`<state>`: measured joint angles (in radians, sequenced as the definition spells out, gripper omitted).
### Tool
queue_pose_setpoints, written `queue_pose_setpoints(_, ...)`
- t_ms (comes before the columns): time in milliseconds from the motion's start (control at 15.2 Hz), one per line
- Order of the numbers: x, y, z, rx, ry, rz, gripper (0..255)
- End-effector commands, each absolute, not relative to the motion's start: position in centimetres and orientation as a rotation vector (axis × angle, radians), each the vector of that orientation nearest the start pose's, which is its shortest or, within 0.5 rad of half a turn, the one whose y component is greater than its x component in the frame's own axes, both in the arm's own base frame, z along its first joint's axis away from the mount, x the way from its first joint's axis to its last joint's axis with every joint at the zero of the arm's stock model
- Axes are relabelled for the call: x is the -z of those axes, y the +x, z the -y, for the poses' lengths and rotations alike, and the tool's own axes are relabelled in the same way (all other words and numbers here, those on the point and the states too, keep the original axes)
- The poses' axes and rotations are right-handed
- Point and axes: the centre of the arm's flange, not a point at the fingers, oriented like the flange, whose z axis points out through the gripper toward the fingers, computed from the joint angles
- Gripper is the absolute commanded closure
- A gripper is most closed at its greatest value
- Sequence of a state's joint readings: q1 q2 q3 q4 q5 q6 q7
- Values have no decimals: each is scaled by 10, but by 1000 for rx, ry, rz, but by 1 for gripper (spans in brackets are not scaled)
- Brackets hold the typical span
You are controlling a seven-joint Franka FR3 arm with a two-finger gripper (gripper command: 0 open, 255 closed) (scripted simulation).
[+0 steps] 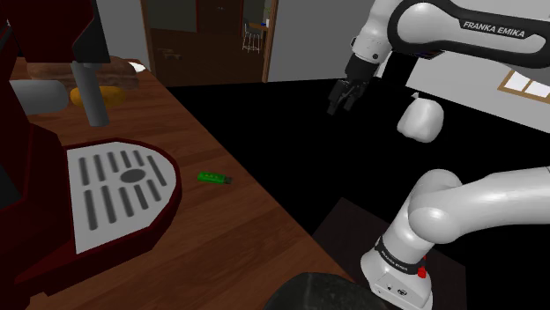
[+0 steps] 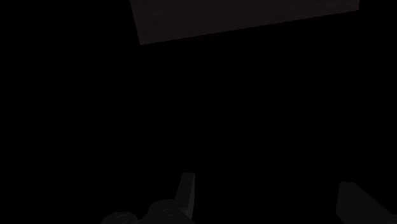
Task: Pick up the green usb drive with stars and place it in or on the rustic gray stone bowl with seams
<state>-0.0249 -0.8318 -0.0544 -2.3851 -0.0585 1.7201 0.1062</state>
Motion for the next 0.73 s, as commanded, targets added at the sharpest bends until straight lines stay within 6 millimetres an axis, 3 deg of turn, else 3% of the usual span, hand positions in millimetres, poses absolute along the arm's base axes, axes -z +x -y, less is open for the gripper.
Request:
queue_pose_setpoints(0, -605, 308, 35, 262, -3134, -263, 0)
queue_pose_setpoints(660, -584, 362, -82, 200, -3140, 18, 0)
